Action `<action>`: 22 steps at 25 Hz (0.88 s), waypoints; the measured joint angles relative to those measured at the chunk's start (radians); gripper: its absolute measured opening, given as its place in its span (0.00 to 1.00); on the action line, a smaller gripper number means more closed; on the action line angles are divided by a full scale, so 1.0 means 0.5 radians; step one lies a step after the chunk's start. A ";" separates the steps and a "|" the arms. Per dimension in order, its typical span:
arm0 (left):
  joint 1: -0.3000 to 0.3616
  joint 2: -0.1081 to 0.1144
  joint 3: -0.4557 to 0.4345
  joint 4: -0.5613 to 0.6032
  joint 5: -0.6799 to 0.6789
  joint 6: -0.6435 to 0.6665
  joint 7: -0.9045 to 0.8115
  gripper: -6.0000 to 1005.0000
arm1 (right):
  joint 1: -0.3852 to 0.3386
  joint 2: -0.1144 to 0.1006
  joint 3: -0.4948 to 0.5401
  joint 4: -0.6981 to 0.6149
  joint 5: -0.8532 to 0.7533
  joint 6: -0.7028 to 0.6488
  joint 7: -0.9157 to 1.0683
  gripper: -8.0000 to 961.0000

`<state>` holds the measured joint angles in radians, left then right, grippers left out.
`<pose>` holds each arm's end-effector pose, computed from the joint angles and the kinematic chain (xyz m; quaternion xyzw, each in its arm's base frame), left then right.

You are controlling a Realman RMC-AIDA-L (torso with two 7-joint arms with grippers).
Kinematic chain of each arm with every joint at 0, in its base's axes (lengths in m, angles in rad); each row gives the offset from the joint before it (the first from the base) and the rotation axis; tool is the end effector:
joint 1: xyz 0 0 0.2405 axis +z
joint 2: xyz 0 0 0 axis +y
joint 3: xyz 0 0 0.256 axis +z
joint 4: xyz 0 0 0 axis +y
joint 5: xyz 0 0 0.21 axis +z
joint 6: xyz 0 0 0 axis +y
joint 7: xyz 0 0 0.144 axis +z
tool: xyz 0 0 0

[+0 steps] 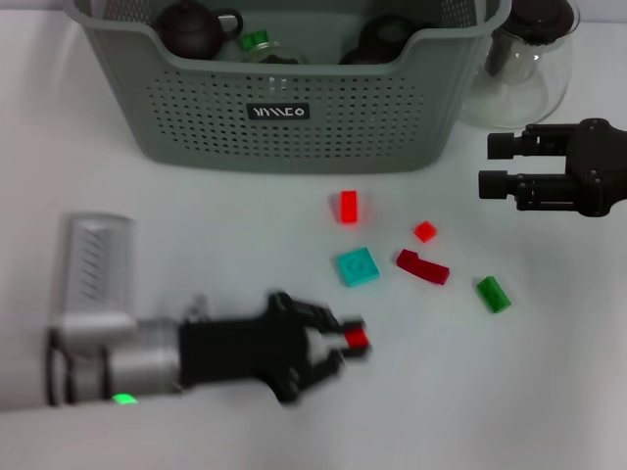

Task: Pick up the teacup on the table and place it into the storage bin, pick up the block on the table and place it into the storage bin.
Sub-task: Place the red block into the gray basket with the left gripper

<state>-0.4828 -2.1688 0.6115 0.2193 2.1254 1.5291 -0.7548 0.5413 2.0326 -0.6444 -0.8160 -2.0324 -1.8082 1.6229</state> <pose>-0.2685 0.2363 -0.1079 -0.9498 -0.1172 -0.2834 0.0617 0.2431 0.3230 0.0463 -0.9378 0.2373 0.2473 0.0550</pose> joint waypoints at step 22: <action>-0.760 0.410 0.180 1.382 -0.099 -0.420 -2.553 0.19 | 0.015 0.010 -0.005 0.000 0.003 0.000 -0.018 0.71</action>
<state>-0.8626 -1.9639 0.7017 0.9105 2.0759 1.3193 -2.0313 0.5487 2.0378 -0.6468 -0.8160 -2.0308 -1.8082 1.6137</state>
